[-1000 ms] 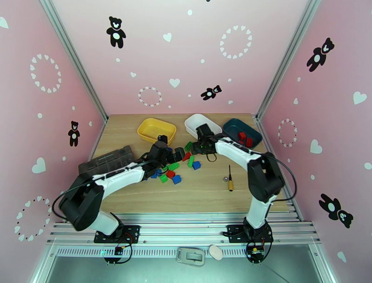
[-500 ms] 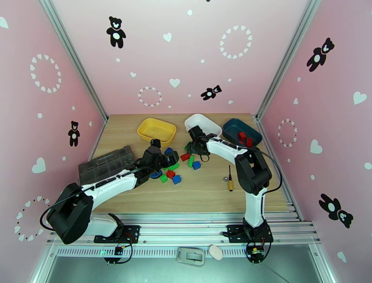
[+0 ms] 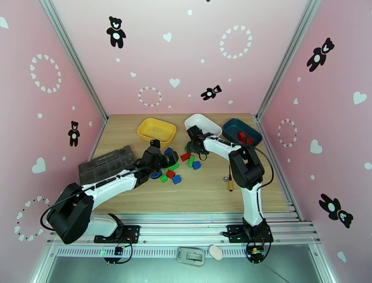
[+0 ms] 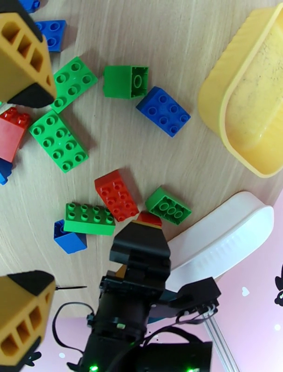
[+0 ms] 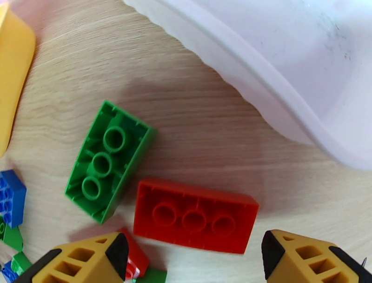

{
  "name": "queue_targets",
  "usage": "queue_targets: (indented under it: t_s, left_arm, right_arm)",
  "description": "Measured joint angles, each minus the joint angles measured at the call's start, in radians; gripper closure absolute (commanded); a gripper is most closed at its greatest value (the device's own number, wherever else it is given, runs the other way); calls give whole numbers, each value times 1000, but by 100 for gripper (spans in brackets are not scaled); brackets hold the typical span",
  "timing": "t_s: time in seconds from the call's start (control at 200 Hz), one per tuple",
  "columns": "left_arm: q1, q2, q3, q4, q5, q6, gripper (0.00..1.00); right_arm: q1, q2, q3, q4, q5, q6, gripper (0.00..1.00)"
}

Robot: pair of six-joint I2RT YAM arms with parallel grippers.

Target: Sort the legos into containers by color

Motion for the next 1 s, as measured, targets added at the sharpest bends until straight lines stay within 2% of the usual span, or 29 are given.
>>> queue_targets:
  t_s: [0.405, 0.661, 0.856, 1.001]
  left_arm:
    - [0, 28, 0, 14, 0, 0, 2]
    - [0, 53, 5, 14, 6, 7, 2]
    - [0, 145, 75, 16, 35, 6, 2]
    - [0, 239, 166, 43, 82, -4, 2]
  right_arm:
    - [-9, 56, 50, 0, -1, 0, 24]
    - [-10, 72, 63, 0, -3, 3, 33]
    - [-10, 56, 40, 9, -3, 4, 37]
    - [-11, -21, -27, 7, 1, -5, 37]
